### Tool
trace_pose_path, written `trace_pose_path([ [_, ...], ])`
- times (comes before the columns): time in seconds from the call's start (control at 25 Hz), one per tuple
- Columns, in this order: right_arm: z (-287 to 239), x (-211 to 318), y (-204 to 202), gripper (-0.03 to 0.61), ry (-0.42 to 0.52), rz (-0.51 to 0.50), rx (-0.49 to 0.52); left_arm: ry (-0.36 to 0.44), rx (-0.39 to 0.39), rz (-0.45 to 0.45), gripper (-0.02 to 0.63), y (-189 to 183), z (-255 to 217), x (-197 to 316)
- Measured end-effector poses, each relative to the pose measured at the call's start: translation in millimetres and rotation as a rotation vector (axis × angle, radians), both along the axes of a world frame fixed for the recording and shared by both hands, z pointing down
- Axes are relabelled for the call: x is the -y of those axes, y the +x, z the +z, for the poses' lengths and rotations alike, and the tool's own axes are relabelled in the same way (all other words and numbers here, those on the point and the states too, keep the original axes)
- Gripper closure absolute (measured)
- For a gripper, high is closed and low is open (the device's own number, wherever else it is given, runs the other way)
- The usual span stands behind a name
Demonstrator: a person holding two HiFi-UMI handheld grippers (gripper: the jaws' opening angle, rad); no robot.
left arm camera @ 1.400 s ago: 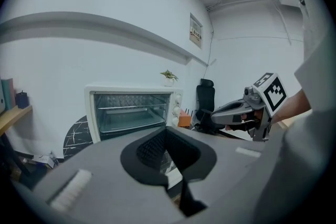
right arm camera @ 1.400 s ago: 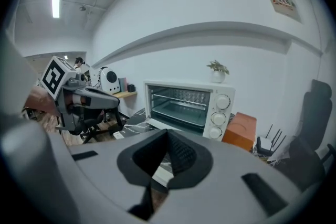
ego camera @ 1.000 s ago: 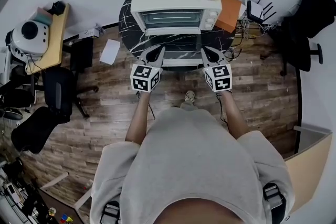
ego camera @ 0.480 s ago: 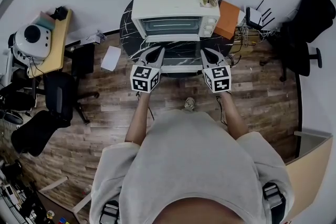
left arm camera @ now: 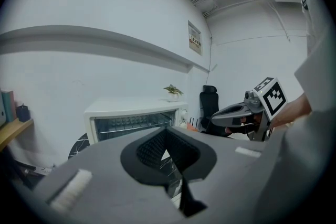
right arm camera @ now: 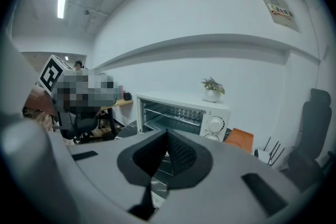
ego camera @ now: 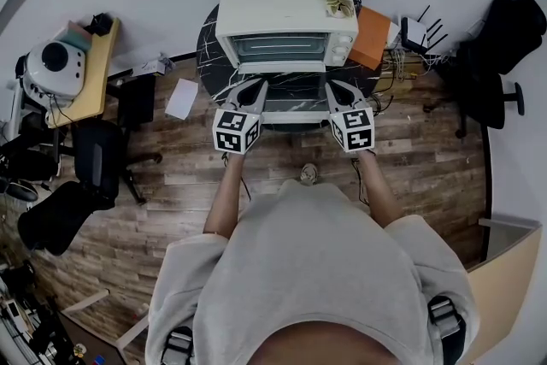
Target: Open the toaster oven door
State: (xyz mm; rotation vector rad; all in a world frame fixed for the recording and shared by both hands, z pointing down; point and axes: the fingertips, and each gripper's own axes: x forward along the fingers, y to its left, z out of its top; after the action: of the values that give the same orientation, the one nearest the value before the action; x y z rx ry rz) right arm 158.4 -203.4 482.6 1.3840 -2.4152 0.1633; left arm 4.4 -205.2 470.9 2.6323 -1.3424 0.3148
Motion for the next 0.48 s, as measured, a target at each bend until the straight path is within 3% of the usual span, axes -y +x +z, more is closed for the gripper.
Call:
trace_pose_path([
  [0.48,8.3,-1.1,-0.7,0.566,-0.023,-0.006,-0.005,-0.031,-0.006,-0.003,0.604,1.5,8.0,2.5],
])
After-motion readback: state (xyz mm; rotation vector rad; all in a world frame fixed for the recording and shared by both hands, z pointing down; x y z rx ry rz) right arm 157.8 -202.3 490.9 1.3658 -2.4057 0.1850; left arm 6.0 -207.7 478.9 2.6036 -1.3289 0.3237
